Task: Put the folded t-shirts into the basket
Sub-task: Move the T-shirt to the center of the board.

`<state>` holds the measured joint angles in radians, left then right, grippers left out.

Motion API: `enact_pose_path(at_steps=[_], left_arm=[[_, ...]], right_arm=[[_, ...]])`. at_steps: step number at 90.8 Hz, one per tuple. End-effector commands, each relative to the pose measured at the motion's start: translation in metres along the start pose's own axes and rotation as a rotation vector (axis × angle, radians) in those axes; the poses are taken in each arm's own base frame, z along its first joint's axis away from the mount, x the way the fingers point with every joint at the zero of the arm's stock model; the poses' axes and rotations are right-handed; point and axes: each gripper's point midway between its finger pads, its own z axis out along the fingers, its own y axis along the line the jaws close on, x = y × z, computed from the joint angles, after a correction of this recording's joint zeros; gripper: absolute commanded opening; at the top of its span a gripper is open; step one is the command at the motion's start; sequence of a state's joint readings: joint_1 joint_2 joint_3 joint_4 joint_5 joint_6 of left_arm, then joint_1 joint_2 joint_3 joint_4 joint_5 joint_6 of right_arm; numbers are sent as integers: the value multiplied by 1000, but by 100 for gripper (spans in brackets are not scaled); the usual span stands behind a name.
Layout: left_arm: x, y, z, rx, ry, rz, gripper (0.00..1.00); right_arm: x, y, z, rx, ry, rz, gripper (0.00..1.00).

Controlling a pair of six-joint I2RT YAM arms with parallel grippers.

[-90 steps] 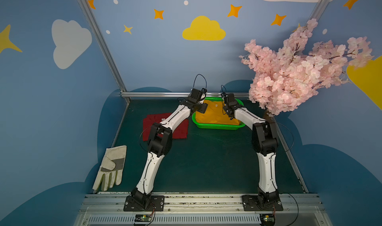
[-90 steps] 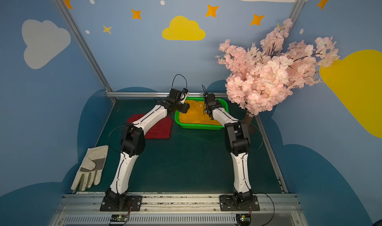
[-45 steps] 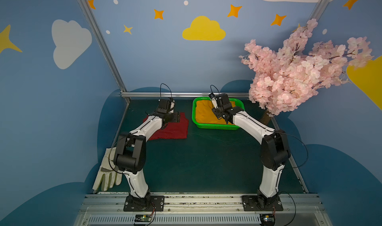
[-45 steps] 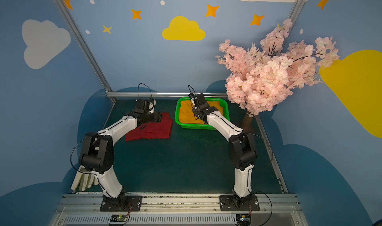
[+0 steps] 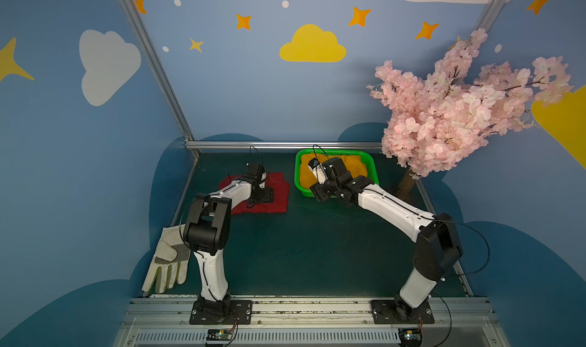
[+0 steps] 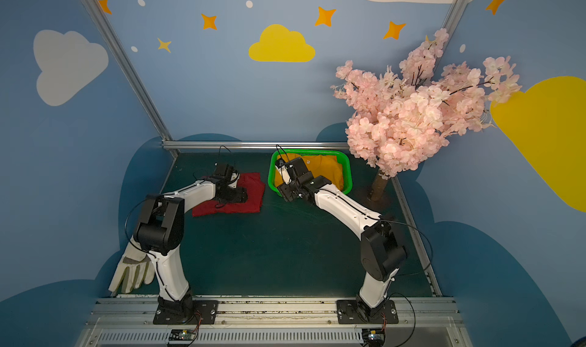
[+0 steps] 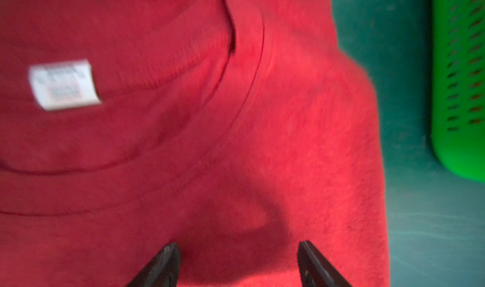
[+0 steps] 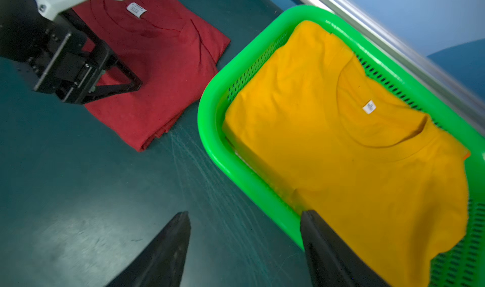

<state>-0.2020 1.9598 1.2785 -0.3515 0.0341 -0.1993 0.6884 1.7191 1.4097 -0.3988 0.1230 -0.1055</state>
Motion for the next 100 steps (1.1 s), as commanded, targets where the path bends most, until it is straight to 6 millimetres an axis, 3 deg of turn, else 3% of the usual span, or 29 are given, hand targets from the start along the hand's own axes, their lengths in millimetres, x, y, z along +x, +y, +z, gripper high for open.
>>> enact_pose_path(at_steps=[1, 21, 33, 48, 62, 71, 79, 87, 100], left_arm=[[26, -11, -1, 31, 46, -17, 75], [83, -28, -11, 22, 65, 17, 75], [134, -45, -19, 45, 79, 27, 75], [197, -95, -36, 136, 84, 72, 74], [230, -155, -55, 237, 86, 146, 74], [225, -190, -73, 300, 58, 198, 75], [208, -196, -88, 300, 13, 229, 76], [184, -180, -99, 243, -54, 221, 76], [152, -129, -104, 182, -109, 137, 76]], right_arm=[[18, 10, -13, -66, 31, 123, 72], [60, 11, -27, -99, 88, 256, 72], [85, 11, -38, -115, 104, 332, 72], [121, 6, -50, -104, 124, 434, 72], [157, -8, -54, -69, 129, 561, 73], [175, -12, -49, -49, 127, 651, 73], [172, -4, -40, -103, 107, 681, 74], [161, 9, -30, -189, 127, 643, 74], [142, 28, -8, -248, 154, 570, 75]])
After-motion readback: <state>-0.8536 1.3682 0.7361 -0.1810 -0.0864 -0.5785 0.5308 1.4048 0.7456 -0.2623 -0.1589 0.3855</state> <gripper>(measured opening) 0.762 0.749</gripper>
